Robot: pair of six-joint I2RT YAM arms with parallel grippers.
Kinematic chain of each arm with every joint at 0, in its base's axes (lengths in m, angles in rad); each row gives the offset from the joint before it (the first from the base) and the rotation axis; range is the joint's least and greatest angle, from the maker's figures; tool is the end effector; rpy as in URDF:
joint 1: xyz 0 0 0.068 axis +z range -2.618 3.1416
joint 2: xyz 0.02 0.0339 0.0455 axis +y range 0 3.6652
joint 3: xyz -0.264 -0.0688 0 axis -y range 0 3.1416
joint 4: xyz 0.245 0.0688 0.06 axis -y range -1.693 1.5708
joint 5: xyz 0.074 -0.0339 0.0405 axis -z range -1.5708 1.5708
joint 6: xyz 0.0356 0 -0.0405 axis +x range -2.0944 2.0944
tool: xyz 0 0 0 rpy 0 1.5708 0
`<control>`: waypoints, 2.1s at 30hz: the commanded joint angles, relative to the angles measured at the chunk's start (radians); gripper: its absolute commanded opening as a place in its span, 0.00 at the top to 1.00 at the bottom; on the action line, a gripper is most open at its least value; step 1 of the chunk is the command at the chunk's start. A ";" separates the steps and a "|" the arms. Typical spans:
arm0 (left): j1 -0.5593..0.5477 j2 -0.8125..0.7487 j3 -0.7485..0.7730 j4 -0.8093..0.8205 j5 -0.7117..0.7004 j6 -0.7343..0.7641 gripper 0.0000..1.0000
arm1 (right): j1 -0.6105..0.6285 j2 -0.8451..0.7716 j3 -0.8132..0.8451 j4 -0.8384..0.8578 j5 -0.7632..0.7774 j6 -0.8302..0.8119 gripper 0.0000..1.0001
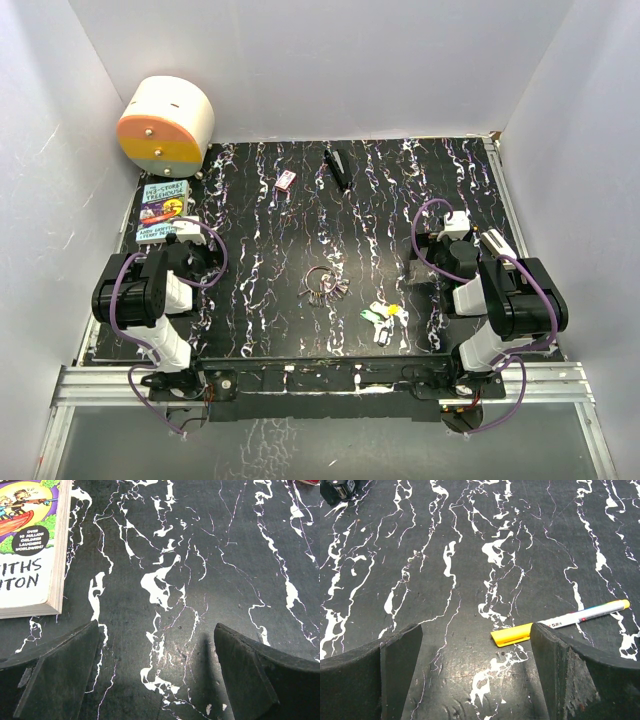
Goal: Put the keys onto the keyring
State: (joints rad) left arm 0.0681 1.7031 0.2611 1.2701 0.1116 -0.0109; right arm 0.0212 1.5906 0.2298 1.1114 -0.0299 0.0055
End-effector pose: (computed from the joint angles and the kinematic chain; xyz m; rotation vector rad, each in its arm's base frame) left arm 0.2532 0.0133 0.1212 0.0130 1.7419 -0.0553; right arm 0.2411 0.0062 0.1233 -0.0354 1.8200 0.0461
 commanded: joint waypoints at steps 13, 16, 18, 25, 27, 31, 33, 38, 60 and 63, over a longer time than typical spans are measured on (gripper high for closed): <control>-0.092 -0.194 0.444 -0.773 0.533 0.144 0.09 | -0.003 -0.250 0.391 -0.742 -0.085 0.125 0.17; -0.189 -0.181 0.524 -0.871 0.521 0.169 0.09 | 0.058 -0.285 0.433 -0.917 -0.140 0.156 0.28; -0.234 -0.164 0.577 -0.939 0.533 0.149 0.09 | 0.125 -0.305 0.456 -1.045 -0.107 0.158 0.30; -0.537 -0.075 0.896 -1.417 0.406 0.302 0.13 | 0.180 -0.427 0.462 -1.277 0.069 0.268 0.29; -0.614 -0.062 0.953 -1.471 0.290 0.244 0.13 | 0.178 -0.460 0.474 -1.296 0.131 0.296 0.28; -0.720 -0.032 1.033 -1.553 0.183 0.144 0.15 | 0.165 -0.448 0.525 -1.357 0.167 0.349 0.28; -0.775 -0.003 1.080 -1.608 0.131 0.113 0.18 | 0.160 -0.424 0.534 -1.368 0.160 0.371 0.28; -0.885 0.022 1.073 -1.587 0.065 0.126 0.21 | 0.155 -0.388 0.526 -1.388 0.070 0.402 0.33; -1.042 0.142 1.151 -1.558 0.038 -0.033 0.40 | 0.118 -0.510 0.461 -1.374 0.141 0.478 0.45; -1.040 0.081 1.142 -1.525 -0.042 0.105 0.41 | 0.118 -0.525 0.447 -1.346 0.149 0.476 0.45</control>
State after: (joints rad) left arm -0.9737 1.8999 1.3556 -0.2958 0.1619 -0.0551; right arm 0.1432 1.1076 0.6872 -0.3134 0.0887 0.4660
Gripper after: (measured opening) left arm 0.596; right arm 0.549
